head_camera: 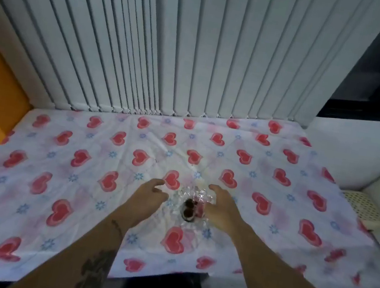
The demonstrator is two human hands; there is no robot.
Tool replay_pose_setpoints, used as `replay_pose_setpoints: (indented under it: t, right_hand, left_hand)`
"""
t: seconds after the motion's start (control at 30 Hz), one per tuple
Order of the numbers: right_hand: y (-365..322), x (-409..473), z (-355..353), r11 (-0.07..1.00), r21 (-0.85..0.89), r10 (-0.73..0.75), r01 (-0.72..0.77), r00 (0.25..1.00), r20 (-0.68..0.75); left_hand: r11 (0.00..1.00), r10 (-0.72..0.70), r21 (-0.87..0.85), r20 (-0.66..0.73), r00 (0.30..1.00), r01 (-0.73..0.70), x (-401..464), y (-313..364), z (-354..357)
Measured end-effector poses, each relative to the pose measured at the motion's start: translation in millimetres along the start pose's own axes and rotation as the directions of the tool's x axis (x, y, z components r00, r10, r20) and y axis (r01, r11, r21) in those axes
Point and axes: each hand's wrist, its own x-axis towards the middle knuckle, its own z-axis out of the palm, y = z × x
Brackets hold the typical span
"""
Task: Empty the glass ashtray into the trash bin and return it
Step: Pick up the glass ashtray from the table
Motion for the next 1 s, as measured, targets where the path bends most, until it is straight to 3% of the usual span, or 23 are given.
replay_pose_setpoints:
  t: [0.1, 0.17, 0.33, 0.53, 0.77, 1.0]
  right_hand:
    - [10, 5, 13, 0.998, 0.038, 0.052, -0.053, 0.999, 0.009]
    - [16, 5, 23, 0.992, 0.106, 0.07, -0.07, 0.998, 0.0]
    - [20, 6, 38, 0.993, 0.116, 0.041, -0.031, 0.995, -0.086]
    - [20, -6, 49, 0.985, 0.159, -0.034, 0.061, 0.985, -0.17]
    - [20, -44, 52, 0.975, 0.173, -0.089, 0.137, 0.962, -0.258]
    - [0, -111, 82, 0.964, 0.2, -0.097, 0.176, 0.931, -0.351]
  left_hand:
    - [0.995, -0.088, 0.041, 0.053, 0.995, 0.086, 8, -10, 21]
    - [0.996, -0.086, -0.026, 0.067, 0.994, 0.088, 11, -20, 38]
    - [0.997, 0.014, -0.076, -0.118, 0.993, -0.023, 20, -29, 62]
    - [0.999, 0.028, -0.023, -0.289, 0.957, -0.037, 18, -28, 75]
    - [0.998, 0.07, 0.027, -0.321, 0.944, -0.065, -13, -28, 66]
    - [0.988, 0.157, 0.028, -0.205, 0.966, -0.154, -67, -49, 24]
